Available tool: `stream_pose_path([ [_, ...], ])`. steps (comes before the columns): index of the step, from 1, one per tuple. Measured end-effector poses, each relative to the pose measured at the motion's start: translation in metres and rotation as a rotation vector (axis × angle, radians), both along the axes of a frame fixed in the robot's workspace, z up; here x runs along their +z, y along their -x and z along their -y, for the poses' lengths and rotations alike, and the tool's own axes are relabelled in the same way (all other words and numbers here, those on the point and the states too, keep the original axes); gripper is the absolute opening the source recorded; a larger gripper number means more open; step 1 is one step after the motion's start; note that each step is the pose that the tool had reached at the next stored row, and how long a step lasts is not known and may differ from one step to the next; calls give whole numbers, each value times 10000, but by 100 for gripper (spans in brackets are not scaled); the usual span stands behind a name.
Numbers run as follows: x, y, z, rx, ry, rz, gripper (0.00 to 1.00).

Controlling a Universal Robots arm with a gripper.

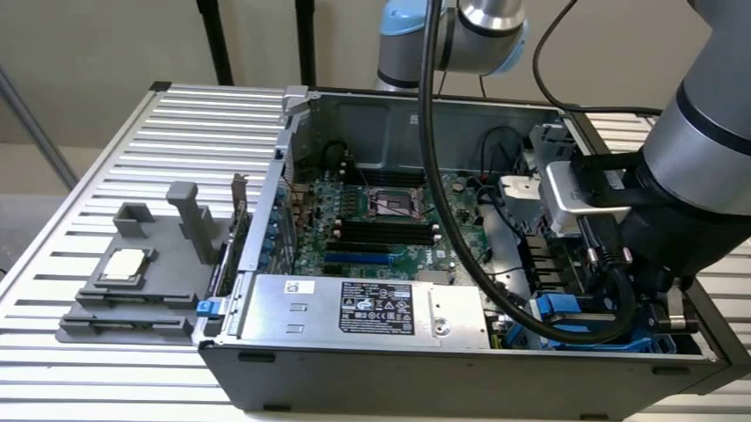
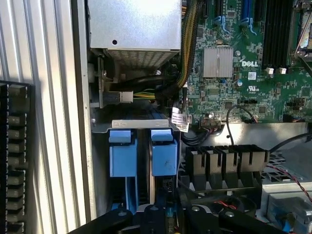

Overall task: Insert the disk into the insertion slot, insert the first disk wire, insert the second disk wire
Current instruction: 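Insert the second disk wire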

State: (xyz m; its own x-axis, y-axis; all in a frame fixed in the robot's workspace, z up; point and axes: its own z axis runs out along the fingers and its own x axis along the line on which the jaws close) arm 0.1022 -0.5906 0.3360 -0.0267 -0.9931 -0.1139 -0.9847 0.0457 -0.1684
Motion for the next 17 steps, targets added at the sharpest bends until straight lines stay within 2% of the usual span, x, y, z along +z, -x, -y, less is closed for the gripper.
stream_pose_path([
  [4,88,35,4,0,3,0,25],
  [8,137,165,10,0,2,12,25],
  [10,146,200,12,-1,1,37,25],
  [11,146,199,13,0,-13,37,25],
  [17,147,199,12,0,-12,36,25],
])
